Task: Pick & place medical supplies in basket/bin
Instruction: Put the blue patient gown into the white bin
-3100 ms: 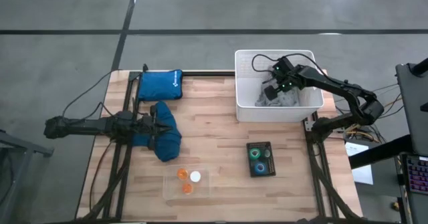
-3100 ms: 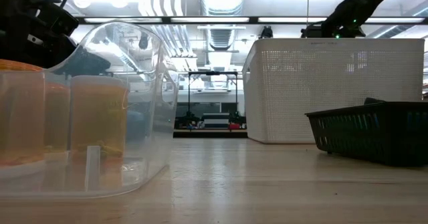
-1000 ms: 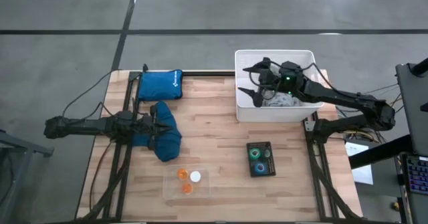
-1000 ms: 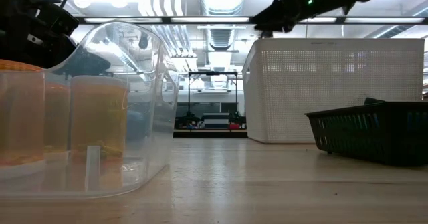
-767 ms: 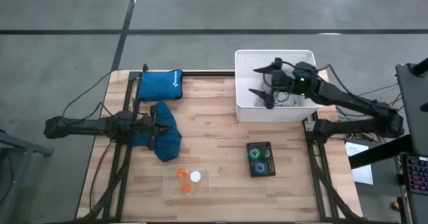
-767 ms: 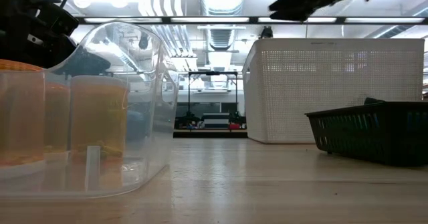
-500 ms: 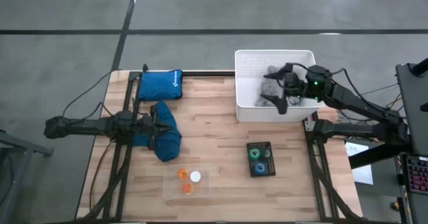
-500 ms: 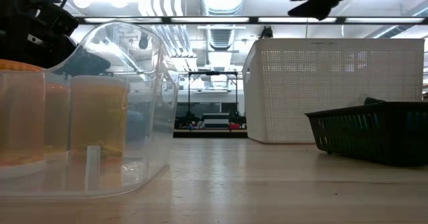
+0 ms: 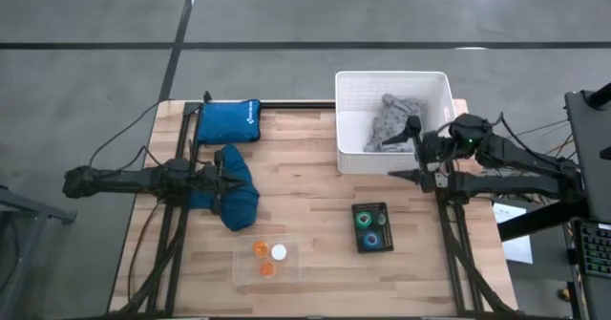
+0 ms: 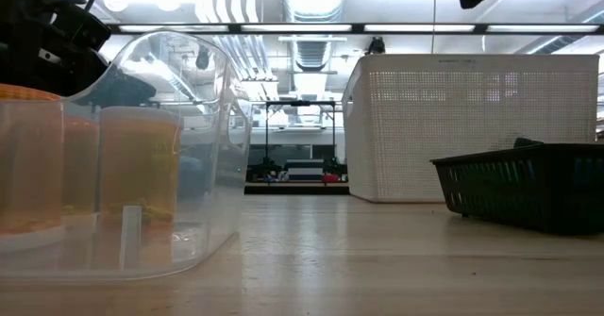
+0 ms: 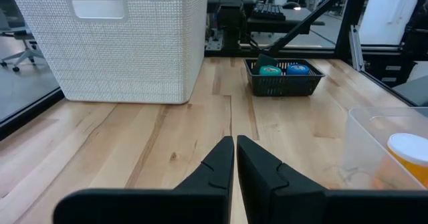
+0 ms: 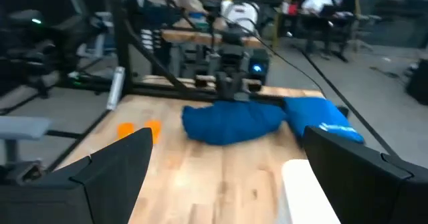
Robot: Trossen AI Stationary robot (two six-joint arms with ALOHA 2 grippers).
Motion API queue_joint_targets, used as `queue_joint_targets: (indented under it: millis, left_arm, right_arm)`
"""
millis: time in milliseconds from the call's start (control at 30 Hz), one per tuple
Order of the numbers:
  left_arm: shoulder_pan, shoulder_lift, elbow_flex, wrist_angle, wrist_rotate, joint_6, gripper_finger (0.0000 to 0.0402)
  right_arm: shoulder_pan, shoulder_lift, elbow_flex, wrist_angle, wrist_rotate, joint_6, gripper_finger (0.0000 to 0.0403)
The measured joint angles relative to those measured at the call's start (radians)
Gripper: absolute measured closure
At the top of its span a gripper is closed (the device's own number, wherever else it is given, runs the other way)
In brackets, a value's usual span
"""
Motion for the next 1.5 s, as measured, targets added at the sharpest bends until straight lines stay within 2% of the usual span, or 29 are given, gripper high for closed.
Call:
queue_joint_targets:
  millis: [233, 633, 1033, 1267, 1500]
  left_arm:
    - [0.000, 0.000, 0.000, 0.000, 0.000, 0.000, 0.0376]
    - [0.000, 0.000, 0.000, 0.000, 0.000, 0.000, 0.0376]
    - [0.000, 0.000, 0.000, 0.000, 0.000, -0.004, 0.0376]
    - [0.000, 0.000, 0.000, 0.000, 0.000, -0.004, 0.0376]
    - [0.000, 0.000, 0.000, 0.000, 0.000, -0.003, 0.0376]
  right_arm:
    - [0.155, -0.006, -0.019, 0.116, 0.001, 0.008, 0.0019]
    - [0.391, 0.007, -0.036, 0.125, 0.003, 0.145, 0.0019]
    - [0.682, 0.053, -0.036, 0.184, 0.002, 0.123, 0.0019]
    - [0.727, 0.053, -0.036, 0.184, 0.002, 0.098, 0.0019]
    - [0.727, 0.058, -0.036, 0.184, 0.002, 0.167, 0.0019]
